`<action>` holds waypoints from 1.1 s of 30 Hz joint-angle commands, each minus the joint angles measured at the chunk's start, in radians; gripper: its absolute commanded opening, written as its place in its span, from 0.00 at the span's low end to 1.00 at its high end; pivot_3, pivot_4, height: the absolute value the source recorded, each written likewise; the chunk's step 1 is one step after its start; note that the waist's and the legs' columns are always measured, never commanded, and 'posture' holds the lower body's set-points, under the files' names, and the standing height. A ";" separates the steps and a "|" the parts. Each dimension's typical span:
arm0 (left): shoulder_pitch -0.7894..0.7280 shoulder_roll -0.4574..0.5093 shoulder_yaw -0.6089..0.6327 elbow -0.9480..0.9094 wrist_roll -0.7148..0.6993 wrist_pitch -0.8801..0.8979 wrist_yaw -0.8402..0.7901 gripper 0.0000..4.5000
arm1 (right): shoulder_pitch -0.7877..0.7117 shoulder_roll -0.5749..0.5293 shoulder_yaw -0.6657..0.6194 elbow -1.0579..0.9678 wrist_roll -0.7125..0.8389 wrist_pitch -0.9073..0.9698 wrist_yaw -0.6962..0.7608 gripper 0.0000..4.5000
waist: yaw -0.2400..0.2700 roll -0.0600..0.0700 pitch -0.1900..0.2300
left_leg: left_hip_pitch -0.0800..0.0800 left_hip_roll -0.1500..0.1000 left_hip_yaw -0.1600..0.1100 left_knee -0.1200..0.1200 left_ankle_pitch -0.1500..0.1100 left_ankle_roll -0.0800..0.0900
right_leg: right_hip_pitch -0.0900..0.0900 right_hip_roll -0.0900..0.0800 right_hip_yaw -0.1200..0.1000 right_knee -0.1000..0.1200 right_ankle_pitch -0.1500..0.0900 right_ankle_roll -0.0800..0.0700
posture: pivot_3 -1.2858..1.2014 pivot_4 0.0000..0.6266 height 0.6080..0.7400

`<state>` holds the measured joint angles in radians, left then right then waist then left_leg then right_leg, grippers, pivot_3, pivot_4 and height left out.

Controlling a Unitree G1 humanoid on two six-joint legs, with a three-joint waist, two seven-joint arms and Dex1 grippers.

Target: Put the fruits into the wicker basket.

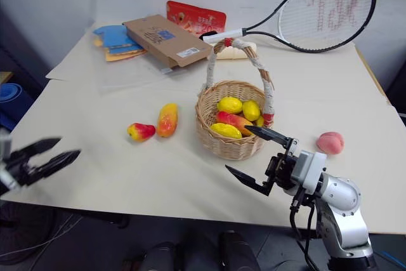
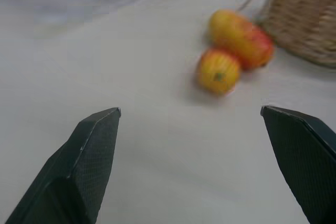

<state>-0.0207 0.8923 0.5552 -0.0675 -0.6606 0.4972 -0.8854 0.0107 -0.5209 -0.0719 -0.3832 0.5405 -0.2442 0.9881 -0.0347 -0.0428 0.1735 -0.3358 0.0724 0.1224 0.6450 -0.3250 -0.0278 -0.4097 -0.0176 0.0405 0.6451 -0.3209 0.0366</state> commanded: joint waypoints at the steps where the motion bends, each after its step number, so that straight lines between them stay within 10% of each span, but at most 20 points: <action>1: -0.182 0.012 -0.162 0.122 0.086 -0.054 -0.058 1.00 | 0.001 0.005 0.008 0.013 0.001 0.002 0.008 0.99 | -0.007 0.002 0.001 | 0.000 0.000 0.001 0.000 0.002 0.004 | 0.000 0.000 -0.002 0.001 0.005 0.009 | 0.52 0.24 1.00; 16: -0.536 -0.103 -0.510 0.620 0.377 -0.311 -0.259 1.00 | 0.073 0.033 0.010 0.112 -0.002 -0.091 0.075 0.99 | -0.015 0.003 0.001 | -0.004 0.008 0.004 0.006 0.001 -0.001 | -0.006 0.010 -0.003 0.005 0.003 0.007 | 0.52 0.24 1.00; 21: -0.554 -0.134 -0.478 0.667 0.390 -0.365 -0.216 0.74 | 0.083 0.036 0.013 0.117 -0.004 -0.102 0.076 1.00 | -0.016 0.003 0.001 | -0.003 0.008 0.004 0.008 0.001 -0.001 | -0.006 0.010 -0.002 0.009 0.003 0.007 | 0.52 0.24 1.00; 25: -0.488 -0.093 -0.444 0.617 0.362 -0.355 -0.260 0.48 | 0.122 0.048 0.027 0.084 -0.022 -0.108 0.055 1.00 | -0.018 0.003 0.001 | -0.001 0.008 0.003 0.007 0.002 -0.002 | -0.006 0.010 -0.003 0.011 0.003 0.007 | 0.52 0.24 1.00; 33: -0.412 0.010 -0.383 0.189 0.154 -0.114 -0.404 0.47 | 0.185 0.077 -0.068 0.014 -0.033 -0.084 -0.109 1.00 | -0.001 0.002 0.002 | -0.001 0.009 0.001 0.005 0.002 -0.004 | -0.006 0.008 -0.005 0.012 0.001 0.003 | 0.52 0.24 1.00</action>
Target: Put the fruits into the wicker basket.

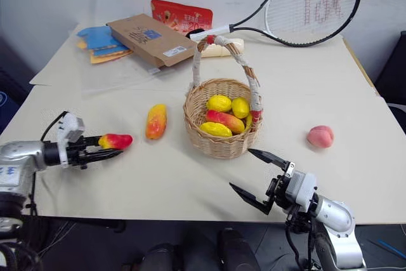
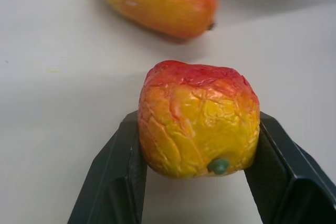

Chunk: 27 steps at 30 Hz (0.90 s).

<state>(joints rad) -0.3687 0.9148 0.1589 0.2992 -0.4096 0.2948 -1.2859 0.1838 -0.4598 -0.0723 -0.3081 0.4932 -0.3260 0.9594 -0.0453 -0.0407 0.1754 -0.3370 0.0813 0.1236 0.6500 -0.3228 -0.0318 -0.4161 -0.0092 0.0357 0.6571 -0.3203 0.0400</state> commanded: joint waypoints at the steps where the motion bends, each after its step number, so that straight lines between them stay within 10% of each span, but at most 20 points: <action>1: -0.109 -0.047 -0.003 -0.216 -0.111 0.106 0.025 0.47 | 0.017 0.026 -0.083 -0.066 0.010 -0.002 -0.108 1.00 | 0.022 0.001 0.000 | 0.000 0.000 0.000 0.001 0.000 0.000 | 0.001 0.000 0.000 0.000 0.000 0.000 | 0.52 0.24 1.00; 13: -0.570 -0.571 -0.271 0.038 0.079 -0.023 0.249 0.47 | 0.081 0.140 -0.067 -0.151 -0.089 -0.023 -0.290 1.00 | 0.012 0.001 0.000 | -0.001 -0.012 -0.003 0.001 0.004 0.000 | 0.002 0.002 0.007 -0.004 0.003 0.008 | 0.52 0.24 1.00; 15: -0.596 -0.615 -0.293 0.090 0.099 -0.022 0.258 0.63 | 0.099 0.143 -0.064 -0.160 -0.107 -0.029 -0.303 1.00 | 0.009 0.001 0.000 | 0.001 -0.013 -0.005 -0.001 0.004 -0.001 | 0.002 0.003 0.010 -0.004 0.002 0.009 | 0.52 0.24 1.00; 21: -0.535 -0.596 -0.253 0.058 0.134 -0.135 0.287 0.99 | 0.131 0.139 -0.033 -0.158 -0.110 -0.048 -0.291 1.00 | 0.001 0.001 0.001 | 0.001 -0.013 -0.004 -0.001 0.004 -0.001 | 0.001 0.004 0.013 -0.003 0.002 0.010 | 0.52 0.24 1.00; 27: -0.283 -0.430 -0.033 -0.144 0.000 -0.130 0.258 0.99 | 0.109 0.125 0.012 -0.120 -0.095 -0.090 -0.228 1.00 | -0.014 0.001 0.001 | 0.003 -0.009 -0.004 -0.001 0.004 -0.002 | 0.001 0.004 0.015 0.000 0.002 0.010 | 0.52 0.24 1.00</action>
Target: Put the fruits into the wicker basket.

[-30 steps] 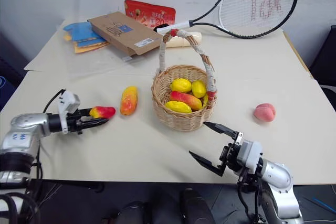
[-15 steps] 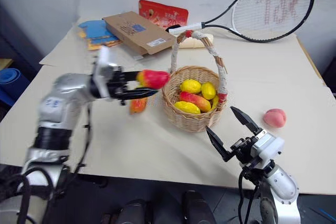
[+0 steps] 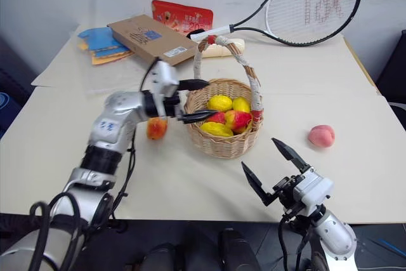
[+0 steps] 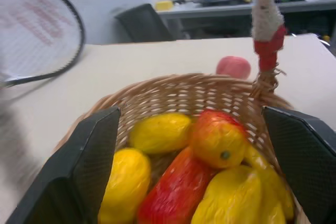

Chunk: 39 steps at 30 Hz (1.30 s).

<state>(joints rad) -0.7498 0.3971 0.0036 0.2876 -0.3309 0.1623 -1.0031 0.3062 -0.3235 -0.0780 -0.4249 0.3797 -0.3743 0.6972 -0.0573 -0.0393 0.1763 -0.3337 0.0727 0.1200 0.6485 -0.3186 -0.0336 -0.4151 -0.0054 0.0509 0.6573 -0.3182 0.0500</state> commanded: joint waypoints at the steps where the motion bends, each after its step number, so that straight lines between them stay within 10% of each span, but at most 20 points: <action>1: 0.152 0.126 0.161 -0.172 -0.105 0.027 -0.030 0.99 | -0.021 -0.016 0.024 0.004 0.018 -0.049 0.047 1.00 | -0.003 0.000 0.000 | 0.000 0.000 0.000 0.000 0.000 0.000 | 0.000 0.000 0.000 0.001 0.000 0.000 | 0.52 0.24 1.00; 7: 0.466 0.379 0.421 -0.330 -0.215 0.247 -0.011 0.99 | -0.073 -0.075 0.081 0.047 0.042 -0.082 0.177 1.00 | 0.004 -0.002 0.001 | 0.000 0.000 -0.001 0.000 -0.003 0.004 | -0.001 -0.003 -0.001 0.001 0.000 -0.001 | 0.52 0.24 1.00; 17: 0.701 0.465 0.624 -0.178 -0.241 0.537 0.158 0.99 | -0.176 -0.096 0.103 0.174 0.052 -0.136 0.262 1.00 | 0.015 -0.005 0.001 | -0.001 -0.001 -0.003 -0.001 -0.005 0.007 | -0.001 -0.007 -0.006 -0.002 -0.001 -0.003 | 0.52 0.24 1.00; 29: 0.091 0.350 0.263 -0.090 -0.268 0.915 0.284 0.99 | -0.199 -0.148 0.043 0.193 0.109 -0.120 0.289 1.00 | 0.030 -0.005 0.001 | -0.002 -0.003 -0.012 0.000 -0.006 0.005 | 0.003 -0.009 -0.015 -0.002 -0.003 -0.006 | 0.52 0.24 1.00; 39: -0.171 0.156 -0.090 0.227 0.009 0.756 0.307 0.99 | -0.198 -0.156 0.038 0.091 0.105 -0.023 0.226 1.00 | 0.017 -0.005 0.002 | -0.003 -0.001 -0.009 0.000 -0.002 -0.003 | -0.001 -0.002 -0.011 -0.001 -0.003 -0.005 | 0.52 0.24 1.00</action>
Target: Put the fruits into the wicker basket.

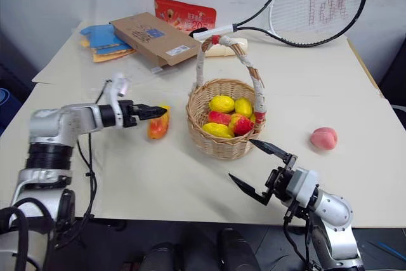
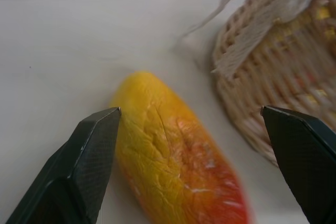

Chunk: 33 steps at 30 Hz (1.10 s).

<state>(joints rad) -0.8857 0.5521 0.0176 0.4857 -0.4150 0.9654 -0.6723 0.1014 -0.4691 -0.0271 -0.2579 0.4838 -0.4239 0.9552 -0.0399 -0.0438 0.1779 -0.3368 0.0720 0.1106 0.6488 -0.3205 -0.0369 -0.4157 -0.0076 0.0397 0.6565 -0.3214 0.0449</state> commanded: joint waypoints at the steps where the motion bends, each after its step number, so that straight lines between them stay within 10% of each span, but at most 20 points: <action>1: -0.036 0.000 -0.133 0.034 0.111 -0.058 -0.044 0.99 | 0.009 -0.011 -0.014 -0.084 -0.003 0.034 -0.039 1.00 | -0.001 0.000 0.000 | 0.000 0.000 0.000 0.000 0.000 0.000 | 0.000 0.000 0.000 0.000 0.000 0.000 | 0.52 0.24 1.00; 4: -0.025 0.000 -0.192 0.038 0.143 -0.076 -0.107 0.99 | 0.018 -0.009 -0.022 -0.100 -0.015 0.046 -0.059 1.00 | 0.002 0.000 0.000 | 0.001 0.000 0.001 0.000 0.000 0.000 | 0.000 0.000 0.002 0.000 0.000 0.000 | 0.52 0.24 1.00; 11: -0.002 0.013 -0.142 0.010 0.137 -0.087 -0.146 0.60 | 0.039 0.003 -0.021 -0.102 -0.031 0.030 -0.077 1.00 | 0.010 0.000 0.000 | 0.001 -0.001 0.001 0.001 0.000 0.001 | 0.000 -0.001 0.002 0.001 0.000 0.000 | 0.52 0.24 1.00; 20: 0.162 0.216 0.066 -0.475 -0.181 -0.187 -0.588 0.59 | 0.115 -0.030 -0.127 -0.197 -0.040 0.073 -0.162 1.00 | 0.007 0.001 0.001 | -0.006 0.001 0.002 0.001 0.001 -0.003 | -0.007 0.000 0.002 0.003 -0.001 -0.001 | 0.52 0.24 1.00; 31: -0.083 -0.192 -0.208 -0.226 0.105 -0.484 -0.355 0.59 | 0.150 -0.092 -0.308 -0.260 -0.005 0.242 -0.270 1.00 | 0.017 0.003 0.001 | -0.002 -0.010 0.000 0.005 0.000 0.017 | 0.006 -0.002 0.014 -0.009 0.008 0.014 | 0.52 0.24 1.00; 33: -0.083 -0.201 -0.204 -0.225 0.111 -0.503 -0.348 0.75 | 0.138 -0.075 -0.342 -0.304 0.029 0.303 -0.348 1.00 | -0.001 0.003 0.001 | -0.005 -0.010 0.000 0.002 0.000 0.015 | 0.004 0.000 0.019 -0.008 0.008 0.014 | 0.52 0.24 1.00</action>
<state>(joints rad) -0.9513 0.3449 -0.2087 0.2813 -0.3148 0.5012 -1.0297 0.2528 -0.5484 -0.3205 -0.4928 0.4690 -0.1535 0.6672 -0.0411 -0.0408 0.1791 -0.3433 0.0624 0.1094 0.6492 -0.3196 -0.0266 -0.4144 -0.0061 0.0597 0.6501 -0.3139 0.0588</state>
